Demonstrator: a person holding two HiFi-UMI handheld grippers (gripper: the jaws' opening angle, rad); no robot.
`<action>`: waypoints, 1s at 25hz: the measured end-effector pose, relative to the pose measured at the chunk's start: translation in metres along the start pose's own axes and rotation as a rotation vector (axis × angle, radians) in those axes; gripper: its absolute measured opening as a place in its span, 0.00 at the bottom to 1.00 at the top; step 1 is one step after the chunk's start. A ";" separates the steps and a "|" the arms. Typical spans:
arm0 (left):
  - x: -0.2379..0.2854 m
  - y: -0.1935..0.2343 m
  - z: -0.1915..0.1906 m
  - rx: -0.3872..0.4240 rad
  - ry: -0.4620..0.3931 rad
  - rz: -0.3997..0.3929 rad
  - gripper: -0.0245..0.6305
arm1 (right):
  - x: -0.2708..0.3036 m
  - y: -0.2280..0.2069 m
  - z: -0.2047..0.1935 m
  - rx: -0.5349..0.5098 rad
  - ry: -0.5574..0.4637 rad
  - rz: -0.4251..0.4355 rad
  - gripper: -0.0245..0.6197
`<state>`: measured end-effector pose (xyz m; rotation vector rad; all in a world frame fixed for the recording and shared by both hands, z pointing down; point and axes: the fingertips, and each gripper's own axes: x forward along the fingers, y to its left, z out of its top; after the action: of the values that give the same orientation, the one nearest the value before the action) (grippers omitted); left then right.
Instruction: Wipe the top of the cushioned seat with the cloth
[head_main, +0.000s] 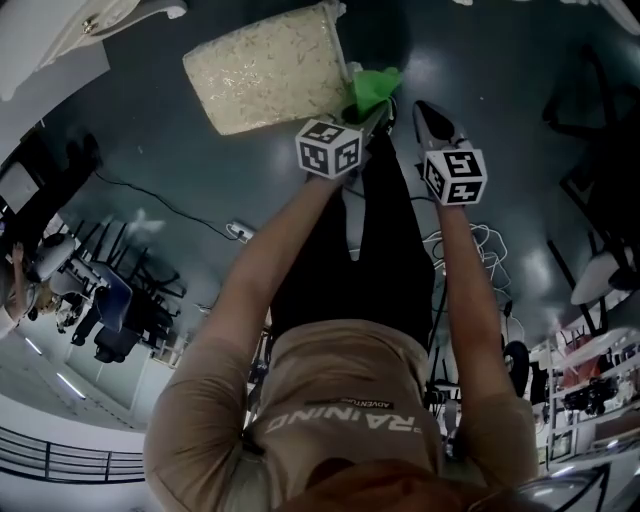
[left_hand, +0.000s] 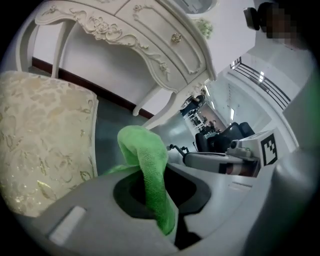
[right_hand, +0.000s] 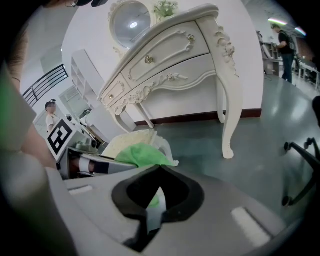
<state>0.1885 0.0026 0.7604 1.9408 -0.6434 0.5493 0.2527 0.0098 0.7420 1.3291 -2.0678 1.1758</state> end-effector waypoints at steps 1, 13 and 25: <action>-0.008 -0.004 0.002 0.012 -0.012 -0.009 0.11 | -0.001 0.007 0.000 -0.006 0.001 0.003 0.04; -0.177 -0.007 0.014 0.232 -0.134 0.075 0.11 | -0.038 0.147 0.019 -0.134 -0.039 0.063 0.04; -0.422 -0.087 0.032 0.376 -0.345 0.137 0.11 | -0.167 0.323 0.076 -0.205 -0.209 0.062 0.04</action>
<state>-0.0718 0.0918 0.4268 2.3871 -0.9492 0.4445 0.0510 0.0973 0.4426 1.3455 -2.3203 0.8505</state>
